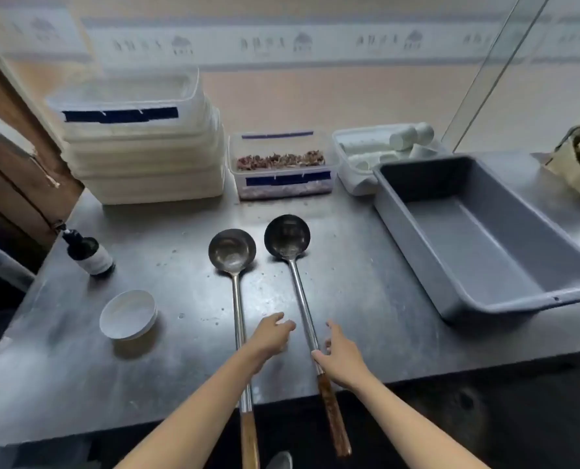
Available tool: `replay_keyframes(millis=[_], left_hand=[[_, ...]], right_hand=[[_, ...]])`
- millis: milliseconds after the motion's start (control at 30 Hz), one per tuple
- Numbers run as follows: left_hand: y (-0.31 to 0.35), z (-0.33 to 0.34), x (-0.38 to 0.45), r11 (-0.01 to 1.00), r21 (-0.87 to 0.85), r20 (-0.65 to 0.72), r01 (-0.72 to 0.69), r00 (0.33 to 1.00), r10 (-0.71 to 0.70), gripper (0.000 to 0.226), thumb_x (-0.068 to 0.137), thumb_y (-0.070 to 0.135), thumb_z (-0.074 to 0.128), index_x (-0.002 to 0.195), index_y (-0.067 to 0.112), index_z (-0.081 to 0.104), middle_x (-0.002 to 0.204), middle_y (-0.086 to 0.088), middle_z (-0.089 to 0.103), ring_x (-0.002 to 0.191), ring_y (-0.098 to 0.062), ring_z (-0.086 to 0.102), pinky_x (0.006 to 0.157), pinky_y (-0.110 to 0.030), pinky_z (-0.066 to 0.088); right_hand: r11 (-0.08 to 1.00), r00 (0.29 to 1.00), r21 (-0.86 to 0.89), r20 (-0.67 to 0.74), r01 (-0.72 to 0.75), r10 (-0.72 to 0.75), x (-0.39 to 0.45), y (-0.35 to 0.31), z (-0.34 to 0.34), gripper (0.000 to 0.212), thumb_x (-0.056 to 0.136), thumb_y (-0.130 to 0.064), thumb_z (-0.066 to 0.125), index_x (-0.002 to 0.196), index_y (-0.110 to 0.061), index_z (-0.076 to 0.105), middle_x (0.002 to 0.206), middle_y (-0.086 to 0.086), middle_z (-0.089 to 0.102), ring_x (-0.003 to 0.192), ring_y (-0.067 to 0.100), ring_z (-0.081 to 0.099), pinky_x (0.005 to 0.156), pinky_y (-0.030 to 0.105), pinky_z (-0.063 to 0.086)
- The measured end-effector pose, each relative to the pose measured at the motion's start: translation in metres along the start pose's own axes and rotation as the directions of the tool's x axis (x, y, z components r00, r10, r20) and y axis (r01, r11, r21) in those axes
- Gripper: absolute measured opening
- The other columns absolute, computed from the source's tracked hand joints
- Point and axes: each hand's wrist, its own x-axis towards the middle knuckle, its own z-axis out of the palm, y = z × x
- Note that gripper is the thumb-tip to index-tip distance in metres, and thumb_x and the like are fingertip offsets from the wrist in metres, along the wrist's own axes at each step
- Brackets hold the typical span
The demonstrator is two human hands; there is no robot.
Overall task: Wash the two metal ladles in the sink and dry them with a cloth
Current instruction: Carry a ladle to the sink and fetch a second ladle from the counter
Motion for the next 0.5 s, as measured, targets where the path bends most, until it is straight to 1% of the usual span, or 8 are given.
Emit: replay_keyframes(millis=[33, 100, 167, 200, 233, 267, 400, 500], left_hand=[[-0.001, 0.004, 0.009, 0.995, -0.098, 0.026, 0.013, 1.0, -0.01, 0.055, 0.092, 0.021, 0.058, 0.145, 0.015, 0.042, 0.079, 0.0, 0.057, 0.07, -0.015, 0.052, 0.06, -0.028, 0.042], [-0.001, 0.009, 0.021, 0.99, -0.137, 0.09, 0.045, 0.995, -0.033, 0.025, 0.091, 0.016, 0.056, 0.116, 0.013, 0.057, 0.07, -0.001, 0.047, 0.06, -0.013, 0.043, 0.057, -0.027, 0.034], [0.0, 0.014, 0.031, 0.982, -0.183, 0.076, 0.053, 0.996, -0.04, 0.012, 0.093, 0.014, 0.054, 0.1, 0.012, 0.063, 0.076, -0.002, 0.057, 0.068, -0.013, 0.056, 0.065, -0.028, 0.047], [0.004, 0.016, 0.035, 0.979, -0.197, 0.048, 0.047, 0.998, -0.038, 0.013, 0.094, 0.015, 0.055, 0.101, 0.01, 0.065, 0.085, -0.001, 0.066, 0.081, -0.013, 0.065, 0.077, -0.03, 0.054], [0.006, 0.018, 0.042, 0.976, -0.213, 0.017, 0.04, 0.999, -0.037, 0.014, 0.096, 0.017, 0.056, 0.103, 0.01, 0.066, 0.096, -0.002, 0.071, 0.094, -0.015, 0.069, 0.09, -0.032, 0.056], [0.007, 0.018, 0.048, 0.979, -0.199, 0.002, 0.048, 0.999, -0.049, 0.016, 0.096, 0.019, 0.058, 0.106, 0.01, 0.067, 0.103, -0.005, 0.073, 0.101, -0.018, 0.07, 0.097, -0.034, 0.055], [0.013, 0.014, 0.062, 0.953, -0.271, 0.039, 0.136, 0.991, -0.131, 0.02, 0.093, 0.022, 0.063, 0.106, 0.008, 0.069, 0.108, -0.011, 0.074, 0.104, -0.025, 0.07, 0.098, -0.036, 0.055], [0.019, 0.015, 0.071, 0.932, -0.335, 0.07, 0.139, 0.99, -0.123, 0.025, 0.093, 0.02, 0.064, 0.108, 0.001, 0.068, 0.1, -0.009, 0.069, 0.097, -0.025, 0.069, 0.1, -0.042, 0.054]], right_hand=[[1.0, 1.0, -0.006, -0.02, -0.006, 0.006, 0.007, 0.002, 0.005, 0.072, 0.096, -0.031, 0.063, 0.157, -0.018, 0.027, 0.133, 0.01, 0.06, 0.119, 0.023, 0.059, 0.099, 0.032, 0.047], [1.0, 0.998, -0.005, -0.052, -0.03, 0.029, 0.02, 0.003, 0.013, 0.064, 0.093, -0.033, 0.065, 0.15, -0.018, 0.039, 0.131, 0.004, 0.059, 0.114, 0.019, 0.06, 0.099, 0.032, 0.049], [0.999, 0.996, -0.001, -0.072, -0.051, 0.051, 0.026, 0.002, 0.018, 0.054, 0.091, -0.034, 0.067, 0.141, -0.02, 0.049, 0.124, 0.0, 0.058, 0.106, 0.015, 0.061, 0.094, 0.028, 0.05], [0.998, 0.995, -0.001, -0.081, -0.059, 0.059, 0.027, 0.0, 0.02, 0.05, 0.09, -0.034, 0.068, 0.136, -0.022, 0.052, 0.121, -0.001, 0.058, 0.103, 0.015, 0.062, 0.092, 0.028, 0.05], [0.998, 0.993, 0.005, -0.097, -0.068, 0.068, 0.03, 0.0, 0.021, 0.047, 0.09, -0.033, 0.069, 0.133, -0.022, 0.055, 0.118, -0.001, 0.059, 0.099, 0.014, 0.062, 0.09, 0.028, 0.05], [0.997, 0.991, 0.011, -0.104, -0.082, 0.083, 0.032, -0.001, 0.02, 0.045, 0.089, -0.032, 0.07, 0.131, -0.023, 0.057, 0.115, -0.002, 0.059, 0.096, 0.013, 0.061, 0.088, 0.027, 0.049], [0.988, 0.983, 0.046, -0.098, -0.149, 0.153, 0.039, -0.003, 0.021, 0.036, 0.08, -0.032, 0.071, 0.115, -0.022, 0.064, 0.103, -0.003, 0.065, 0.086, 0.011, 0.059, 0.075, 0.023, 0.042], [0.979, 0.986, 0.148, -0.071, -0.137, 0.149, 0.041, -0.01, 0.02, 0.016, 0.075, -0.029, 0.07, 0.086, -0.019, 0.068, 0.076, -0.008, 0.064, 0.07, 0.009, 0.059, 0.061, 0.023, 0.044]])
